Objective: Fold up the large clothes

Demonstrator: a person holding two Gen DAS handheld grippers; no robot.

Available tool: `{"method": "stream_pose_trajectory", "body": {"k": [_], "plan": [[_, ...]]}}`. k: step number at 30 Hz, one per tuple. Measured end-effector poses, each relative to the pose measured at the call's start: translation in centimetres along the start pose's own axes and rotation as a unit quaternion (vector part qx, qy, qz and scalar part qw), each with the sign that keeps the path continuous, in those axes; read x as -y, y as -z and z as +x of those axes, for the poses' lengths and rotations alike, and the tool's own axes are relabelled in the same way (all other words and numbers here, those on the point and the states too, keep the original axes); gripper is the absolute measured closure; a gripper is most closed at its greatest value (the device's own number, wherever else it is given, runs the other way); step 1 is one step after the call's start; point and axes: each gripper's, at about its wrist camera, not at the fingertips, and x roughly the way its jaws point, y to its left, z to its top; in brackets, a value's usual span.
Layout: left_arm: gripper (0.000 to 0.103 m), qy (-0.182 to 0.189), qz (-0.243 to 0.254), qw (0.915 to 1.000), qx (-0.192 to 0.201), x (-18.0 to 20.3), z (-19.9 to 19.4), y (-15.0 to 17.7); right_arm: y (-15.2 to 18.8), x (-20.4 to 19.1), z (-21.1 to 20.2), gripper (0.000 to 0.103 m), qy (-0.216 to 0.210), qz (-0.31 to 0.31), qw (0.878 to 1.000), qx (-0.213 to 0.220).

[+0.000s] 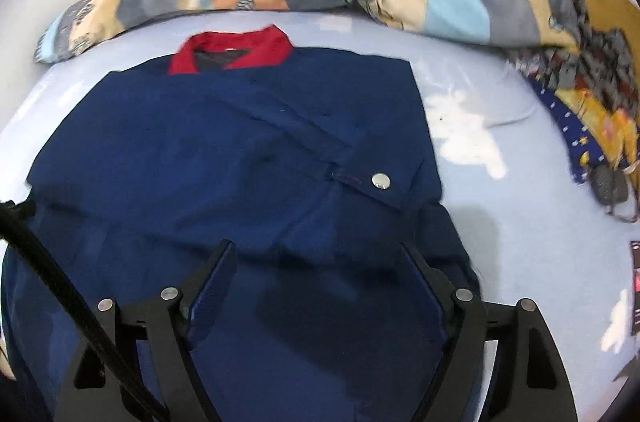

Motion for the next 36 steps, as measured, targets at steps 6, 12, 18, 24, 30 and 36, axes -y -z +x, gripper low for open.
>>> {"method": "stream_pose_trajectory", "body": {"k": [6, 12, 18, 24, 30, 36], "plan": [[0.013, 0.004, 0.001, 0.9996, -0.029, -0.6, -0.1, 6.5, 5.0, -2.3, 0.0, 0.018, -0.031, -0.005, 0.998, -0.046], [0.012, -0.03, 0.06, 0.9977, -0.011, 0.4, -0.9, 9.3, 7.9, -3.3, 0.6, 0.011, -0.012, -0.006, 0.999, -0.053], [0.012, -0.022, 0.0, 0.9992, 0.034, -1.6, -6.9, 12.6, 11.2, -1.6, -6.0, 0.012, -0.042, 0.047, 0.998, -0.022], [0.012, -0.007, -0.066, 0.9976, -0.02, -5.1, -8.4, 16.5, 18.0, 3.8, -12.0, 0.012, -0.084, 0.169, 0.982, 0.009], [0.012, 0.02, -0.116, 0.989, -0.09, -9.9, -8.4, 18.9, 22.5, 10.2, -12.5, 0.011, -0.138, 0.256, 0.955, -0.06], [0.012, 0.032, -0.137, 0.9793, -0.145, -11.2, -6.5, 19.5, 23.9, 10.7, -9.0, 0.011, -0.124, 0.269, 0.944, -0.146]]}}
